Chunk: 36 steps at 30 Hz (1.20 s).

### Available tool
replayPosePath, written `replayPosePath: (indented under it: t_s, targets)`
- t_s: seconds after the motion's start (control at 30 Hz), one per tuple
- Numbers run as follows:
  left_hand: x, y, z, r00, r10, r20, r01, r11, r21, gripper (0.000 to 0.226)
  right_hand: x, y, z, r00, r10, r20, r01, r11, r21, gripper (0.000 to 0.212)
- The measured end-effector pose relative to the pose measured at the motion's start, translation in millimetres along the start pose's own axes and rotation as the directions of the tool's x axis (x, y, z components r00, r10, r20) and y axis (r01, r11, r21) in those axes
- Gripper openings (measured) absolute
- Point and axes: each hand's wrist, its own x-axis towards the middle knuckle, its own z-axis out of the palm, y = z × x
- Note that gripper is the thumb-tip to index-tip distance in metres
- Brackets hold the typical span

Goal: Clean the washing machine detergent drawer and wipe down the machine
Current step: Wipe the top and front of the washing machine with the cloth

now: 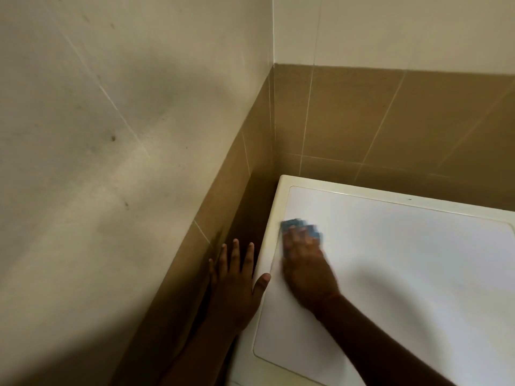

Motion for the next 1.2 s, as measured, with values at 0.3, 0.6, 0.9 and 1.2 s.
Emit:
replayPosePath:
  t_s: [0.3, 0.6, 0.9, 1.2]
  targets:
    - [-27.1, 5.7, -13.5, 1.000, -0.006, -0.015, 0.006, 1.000, -0.009, 0.073, -22.4, -26.4, 1.8, 0.981, -0.185, 0.056, 0.181, 0.982, 0.058, 0.059]
    - [-64.1, 3.5, -17.7, 0.998, -0.068, 0.008, 0.069, 0.998, -0.016, 0.085, -71.1, 15.6, -12.4, 0.996, -0.093, 0.009, 0.093, 0.996, -0.006, 0.059]
    - [-104.6, 27.9, -27.2, 0.990, -0.129, 0.065, 0.129, 0.992, 0.005, 0.092, -133.4, 36.8, -14.0, 0.984, -0.174, 0.032, 0.176, 0.983, -0.057, 0.060]
    - [-156.4, 40.9, -28.2, 0.972, -0.217, 0.091, 0.217, 0.976, 0.017, 0.099, -174.0, 20.3, -17.7, 0.922, -0.377, 0.090, 0.383, 0.921, -0.069, 0.057]
